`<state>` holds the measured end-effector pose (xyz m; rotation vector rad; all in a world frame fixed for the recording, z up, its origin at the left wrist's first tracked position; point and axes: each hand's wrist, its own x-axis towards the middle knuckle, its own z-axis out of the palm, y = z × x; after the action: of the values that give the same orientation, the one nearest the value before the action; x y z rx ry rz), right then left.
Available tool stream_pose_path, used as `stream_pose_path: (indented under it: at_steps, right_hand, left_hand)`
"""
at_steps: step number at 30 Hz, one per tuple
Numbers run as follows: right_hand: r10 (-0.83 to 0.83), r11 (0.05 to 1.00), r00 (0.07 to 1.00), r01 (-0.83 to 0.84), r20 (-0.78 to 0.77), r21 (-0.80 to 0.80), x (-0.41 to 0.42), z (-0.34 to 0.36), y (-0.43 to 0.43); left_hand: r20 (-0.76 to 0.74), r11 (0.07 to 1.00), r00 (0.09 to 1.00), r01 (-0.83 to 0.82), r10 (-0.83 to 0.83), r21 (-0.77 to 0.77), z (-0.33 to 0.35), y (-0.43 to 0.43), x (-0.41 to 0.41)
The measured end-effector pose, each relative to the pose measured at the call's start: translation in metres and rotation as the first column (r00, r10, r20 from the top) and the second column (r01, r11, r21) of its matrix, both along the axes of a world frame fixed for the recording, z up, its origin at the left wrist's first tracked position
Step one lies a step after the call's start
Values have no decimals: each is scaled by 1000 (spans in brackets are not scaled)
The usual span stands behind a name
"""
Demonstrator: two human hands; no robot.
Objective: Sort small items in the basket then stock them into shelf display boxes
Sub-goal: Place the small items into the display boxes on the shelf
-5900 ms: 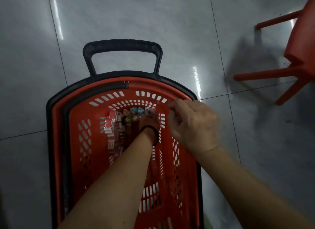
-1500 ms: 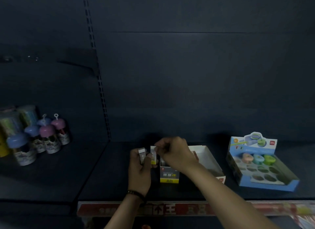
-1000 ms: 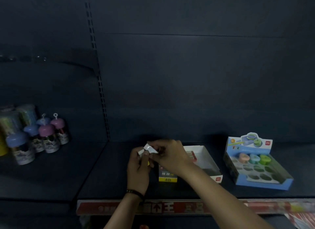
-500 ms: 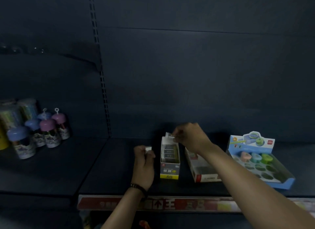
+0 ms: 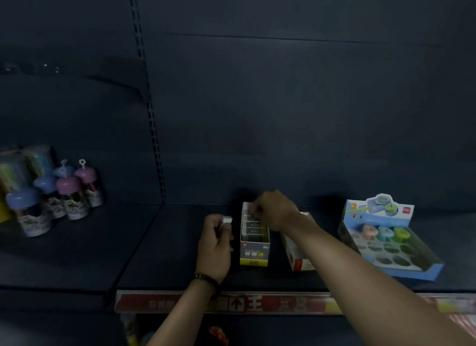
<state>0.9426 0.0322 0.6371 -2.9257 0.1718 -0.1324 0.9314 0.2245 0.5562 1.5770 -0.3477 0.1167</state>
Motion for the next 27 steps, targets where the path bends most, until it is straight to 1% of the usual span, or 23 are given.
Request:
stream_pose_path:
  at_steps: [4,7,8,10,12,13,15,17,19,20,22,25,27]
  right_hand:
    - [64,993,989,-50,-136,106,-5,20,-3]
    - [85,984,985,-58,-152,170,-14,29,-7]
    - [76,980,991,-55,-108,191,-17,29,-7]
    - [40,967,996,-59,81,250,-26,25,-5]
    - [22,930,965,-116,262,350,-39,21,2]
    - [39,908,948,-165,316,385,-45,19,7]
    - [83,880,928,-239,362,411,-55,14,19]
    - [126,892,916,-273,382,361,-57,7,29]
    - [176,922,884,-303,433,243,-56,-1,35]
    - [194,928,868,-314,458,202,-55,-6,37]
    - [205,932,851,-321,484,170,-55,-8,41]
    - [234,933,843,-334,484,132,-55,-8,42]
    - [243,933,851,-336,465,127,-56,-3,37]
  left_hand:
    - [31,1000,999,-7,8,-24,1,2,0]
    - [10,998,999,-37,37,-43,4,3,-1]
    - [4,997,999,-43,44,-64,5,3,-2]
    - [-1,992,998,-60,60,-110,7,5,-3]
    - [-16,985,997,-78,76,-152,7,5,-3]
    - [-30,980,997,-79,75,-181,8,5,-3]
    - [-52,963,997,-74,62,-260,9,5,-3]
    - [-85,934,996,-69,41,-350,10,5,-3]
    - [-112,917,993,-67,25,-392,12,5,-7]
    - [-116,916,993,-63,18,-396,13,5,-8]
    - [-112,920,994,-42,-2,-389,14,6,-11]
    - [-110,933,994,-27,-14,-360,14,7,-13]
    - [-55,952,998,10,-28,-307,13,8,-13]
